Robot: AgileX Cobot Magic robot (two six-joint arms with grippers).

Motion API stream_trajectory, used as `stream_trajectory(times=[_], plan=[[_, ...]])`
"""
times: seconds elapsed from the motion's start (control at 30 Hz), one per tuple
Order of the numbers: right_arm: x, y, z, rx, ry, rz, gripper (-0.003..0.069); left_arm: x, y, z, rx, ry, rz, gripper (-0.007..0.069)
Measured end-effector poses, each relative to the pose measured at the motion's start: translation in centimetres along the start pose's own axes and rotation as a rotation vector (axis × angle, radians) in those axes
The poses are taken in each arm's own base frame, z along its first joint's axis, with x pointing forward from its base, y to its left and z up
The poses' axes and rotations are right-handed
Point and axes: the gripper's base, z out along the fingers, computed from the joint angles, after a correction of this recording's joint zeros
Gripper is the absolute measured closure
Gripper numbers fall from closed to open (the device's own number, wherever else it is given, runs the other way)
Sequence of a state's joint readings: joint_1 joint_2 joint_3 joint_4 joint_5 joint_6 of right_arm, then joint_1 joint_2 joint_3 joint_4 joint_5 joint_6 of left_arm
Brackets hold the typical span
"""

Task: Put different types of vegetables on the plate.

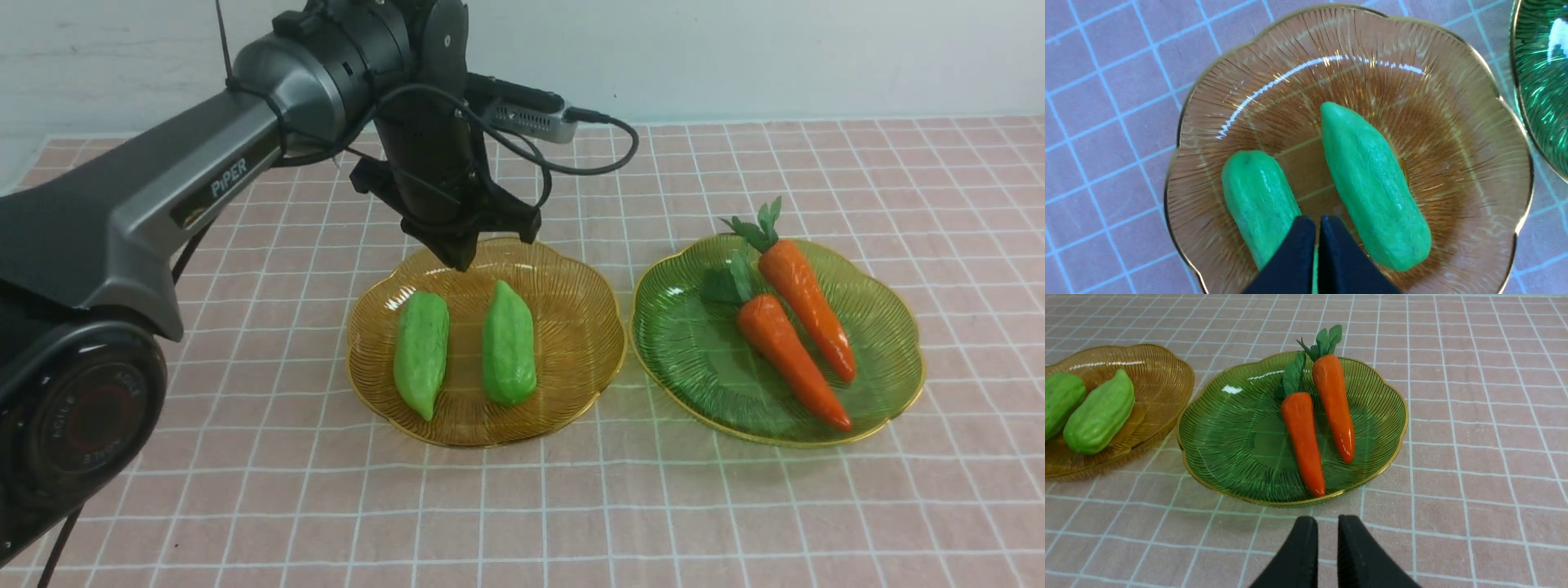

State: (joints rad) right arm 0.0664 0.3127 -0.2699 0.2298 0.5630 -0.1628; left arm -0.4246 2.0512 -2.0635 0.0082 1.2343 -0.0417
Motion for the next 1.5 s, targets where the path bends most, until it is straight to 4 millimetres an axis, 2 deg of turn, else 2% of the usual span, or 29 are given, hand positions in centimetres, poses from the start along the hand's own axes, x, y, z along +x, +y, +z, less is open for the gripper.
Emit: stream_trajectory(times=[0.13, 0.27, 0.37, 0.43, 0.5, 0.57, 0.63, 0.67, 0.73, 0.8, 0.87, 0.9, 1.03, 1.1, 1.17, 1.3, 1.5], plan=[[3.4, -0.1, -0.5, 0.003, -0.069, -0.006, 0.0594, 0.1, 0.0, -1.8, 0.001, -0.028, 0.007, 0.0628], [4.6, -0.3, -0.7, 0.021, -0.200, -0.027, 0.0594, 0.2, 0.0, -4.3, 0.005, -0.076, 0.007, 0.0628], [6.1, -0.5, 0.1, 0.032, -0.163, -0.042, 0.0594, 0.5, -0.1, -7.5, 0.025, -0.138, 0.003, 0.0628], [7.0, -0.6, 0.6, 0.035, -0.137, -0.042, 0.0594, 1.1, -0.3, -10.7, 0.058, -0.201, -0.003, 0.0628], [7.0, -0.6, 0.6, 0.038, -0.156, -0.043, 0.0594, 1.5, -0.4, -12.7, 0.075, -0.242, -0.004, 0.0628], [6.9, -0.6, 0.6, 0.040, -0.170, -0.043, 0.0594, 2.4, -0.4, -15.7, 0.085, -0.302, 0.001, 0.0628], [6.9, -0.6, 0.6, 0.041, -0.173, -0.043, 0.0594, 2.9, -0.4, -17.3, 0.088, -0.337, 0.002, 0.0628], [6.9, -0.6, 0.6, 0.041, -0.174, -0.043, 0.0594, 3.7, -0.4, -19.2, 0.090, -0.377, 0.004, 0.0628], [6.9, -0.6, 0.6, 0.042, -0.175, -0.043, 0.0594, 4.7, -0.3, -20.8, 0.092, -0.404, 0.005, 0.0628], [6.9, -0.6, 0.6, 0.042, -0.175, -0.043, 0.0594, 6.5, -0.3, -22.7, 0.092, -0.428, 0.010, 0.0628], [6.9, -0.6, 0.6, 0.042, -0.175, -0.043, 0.0594, 8.9, -0.2, -23.3, 0.089, -0.406, 0.017, 0.0628], [6.9, -0.6, 0.6, 0.042, -0.175, -0.043, 0.0594, 11.0, -0.1, -23.8, 0.087, -0.395, 0.022, 0.0628], [6.9, -0.6, 0.6, 0.042, -0.176, -0.043, 0.0594, 17.1, 0.2, -23.0, 0.074, -0.331, 0.066, 0.0628], [6.9, -0.6, 0.6, 0.042, -0.176, -0.043, 0.0594, 20.4, 0.3, -22.7, 0.074, -0.387, 0.077, 0.0628], [6.9, -0.6, 0.6, 0.042, -0.176, -0.043, 0.0594, 22.9, 0.4, -20.8, 0.070, -0.465, 0.074, 0.0628], [6.9, -0.6, 0.6, 0.042, -0.176, -0.043, 0.0594, 26.0, 0.6, -17.7, 0.063, -0.602, 0.058, 0.0628], [6.9, -0.6, 0.6, 0.042, -0.176, -0.043, 0.0594, 28.7, 0.8, -15.4, 0.057, -0.716, 0.047, 0.0628]])
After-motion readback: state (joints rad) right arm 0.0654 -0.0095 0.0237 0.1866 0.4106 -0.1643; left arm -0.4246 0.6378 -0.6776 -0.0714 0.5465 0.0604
